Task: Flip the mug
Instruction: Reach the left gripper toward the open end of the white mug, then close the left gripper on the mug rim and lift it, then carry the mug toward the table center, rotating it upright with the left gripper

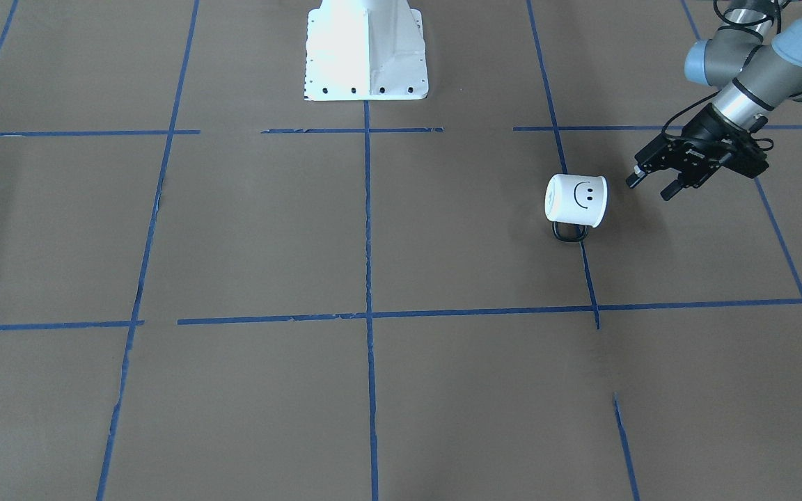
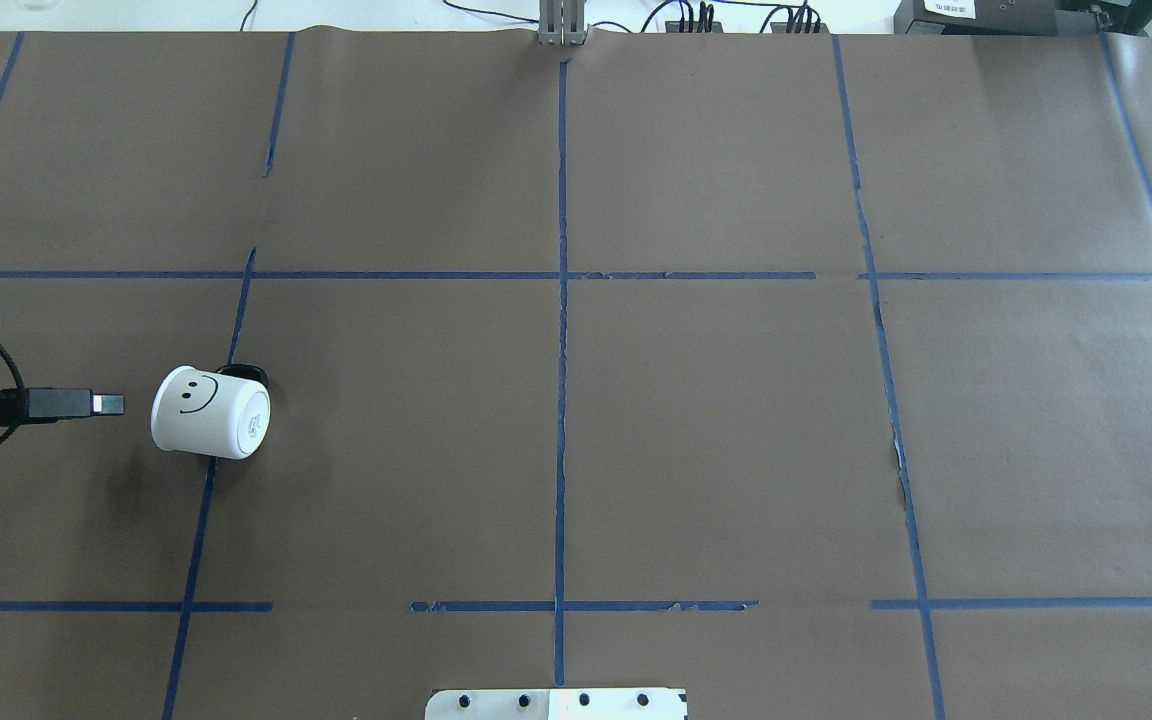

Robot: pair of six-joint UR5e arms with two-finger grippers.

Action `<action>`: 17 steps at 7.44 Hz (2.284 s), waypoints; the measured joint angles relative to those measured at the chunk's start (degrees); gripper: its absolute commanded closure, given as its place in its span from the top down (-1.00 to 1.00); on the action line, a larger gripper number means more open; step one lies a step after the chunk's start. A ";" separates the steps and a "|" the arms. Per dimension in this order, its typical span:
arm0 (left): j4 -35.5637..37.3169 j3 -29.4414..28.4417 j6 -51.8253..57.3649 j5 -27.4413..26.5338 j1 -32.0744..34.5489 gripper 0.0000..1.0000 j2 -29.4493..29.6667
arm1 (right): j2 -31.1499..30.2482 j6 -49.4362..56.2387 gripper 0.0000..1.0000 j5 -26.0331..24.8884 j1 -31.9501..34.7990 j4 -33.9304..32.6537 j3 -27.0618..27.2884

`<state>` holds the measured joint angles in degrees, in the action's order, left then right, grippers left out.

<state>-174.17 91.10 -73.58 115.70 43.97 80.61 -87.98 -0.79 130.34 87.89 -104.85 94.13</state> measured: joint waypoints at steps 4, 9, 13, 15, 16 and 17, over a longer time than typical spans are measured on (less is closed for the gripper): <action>-25.43 -11.41 -8.92 -1.52 -2.62 1.00 8.86 | 0.00 0.00 1.00 0.00 0.00 0.00 0.00; -35.50 -19.67 -13.64 -1.14 -4.31 -1.00 14.41 | 0.00 0.00 1.00 0.00 0.00 0.00 0.00; -36.06 -20.76 -24.17 5.22 -4.59 -1.00 19.94 | 0.00 0.00 1.00 0.00 0.00 0.00 0.00; -35.88 -19.24 -30.19 5.30 -3.69 -1.00 24.76 | 0.00 0.00 1.00 0.00 0.00 0.00 0.00; -34.49 -17.86 -31.44 5.22 -3.47 -1.00 26.26 | 0.00 0.00 1.00 0.00 0.00 0.00 0.00; -29.55 -15.62 -31.97 5.22 -3.35 -1.00 27.56 | 0.00 0.00 1.00 0.00 0.00 0.00 0.00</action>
<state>-203.71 75.48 -105.56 120.92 40.63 108.17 -87.98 -0.79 130.34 87.89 -104.85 94.13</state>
